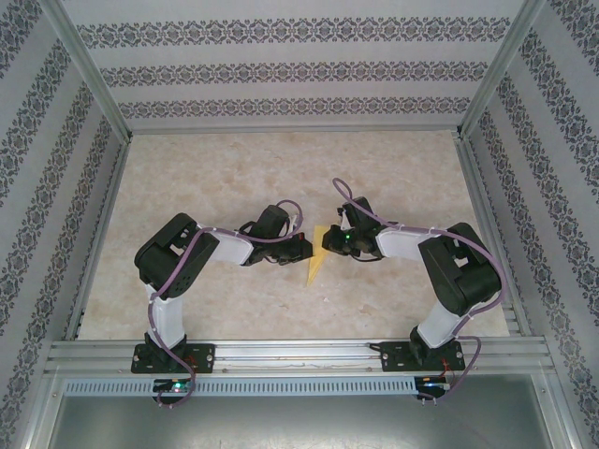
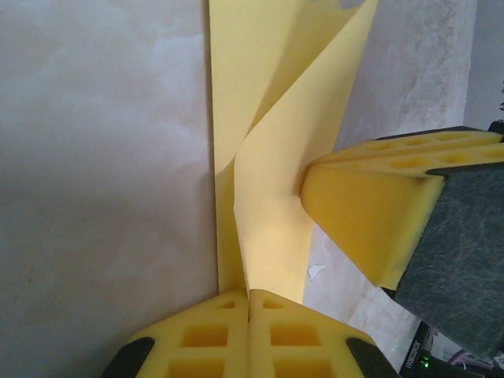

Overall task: Fold a paper plane with a square sheet of paper (fold left side to right side)
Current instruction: Fold the wing for the fifth time at the center of the table.

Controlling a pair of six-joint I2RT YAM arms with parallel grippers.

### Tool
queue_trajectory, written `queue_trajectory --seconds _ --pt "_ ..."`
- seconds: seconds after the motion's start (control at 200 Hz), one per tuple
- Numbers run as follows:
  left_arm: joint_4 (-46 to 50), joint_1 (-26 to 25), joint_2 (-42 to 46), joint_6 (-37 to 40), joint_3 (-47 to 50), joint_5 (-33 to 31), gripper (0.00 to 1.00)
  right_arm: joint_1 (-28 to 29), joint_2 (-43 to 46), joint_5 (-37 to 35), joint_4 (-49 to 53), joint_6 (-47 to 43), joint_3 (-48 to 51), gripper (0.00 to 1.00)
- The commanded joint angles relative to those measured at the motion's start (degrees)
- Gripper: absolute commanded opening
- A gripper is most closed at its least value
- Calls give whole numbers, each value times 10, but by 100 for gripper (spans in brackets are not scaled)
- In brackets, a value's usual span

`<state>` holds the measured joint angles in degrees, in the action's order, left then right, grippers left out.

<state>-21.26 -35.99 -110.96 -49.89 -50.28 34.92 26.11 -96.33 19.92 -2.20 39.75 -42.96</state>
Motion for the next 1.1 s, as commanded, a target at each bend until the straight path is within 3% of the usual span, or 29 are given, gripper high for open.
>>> queue_trajectory --seconds 0.0,0.26,0.355,0.54,0.695,0.874,1.094 --pt "3 -12 -58 15 -13 -65 4 -1 -8 -13 1 4 18 12" --pt "-4 -12 -53 13 -7 -65 5 -8 -17 -13 -19 9 52 7" --pt "-5 -10 -35 15 1 -70 9 -16 -24 -7 -27 9 64 3" --pt "19 4 38 29 20 -79 18 -28 -20 -5 -30 -1 84 0" --pt "93 21 118 61 21 -92 23 -32 -21 -1 -31 -12 89 0" --pt "169 22 181 84 2 -72 16 -32 -21 1 -32 -13 90 0" --pt "192 -10 143 68 -45 9 6 -30 -24 2 -31 -15 89 0"
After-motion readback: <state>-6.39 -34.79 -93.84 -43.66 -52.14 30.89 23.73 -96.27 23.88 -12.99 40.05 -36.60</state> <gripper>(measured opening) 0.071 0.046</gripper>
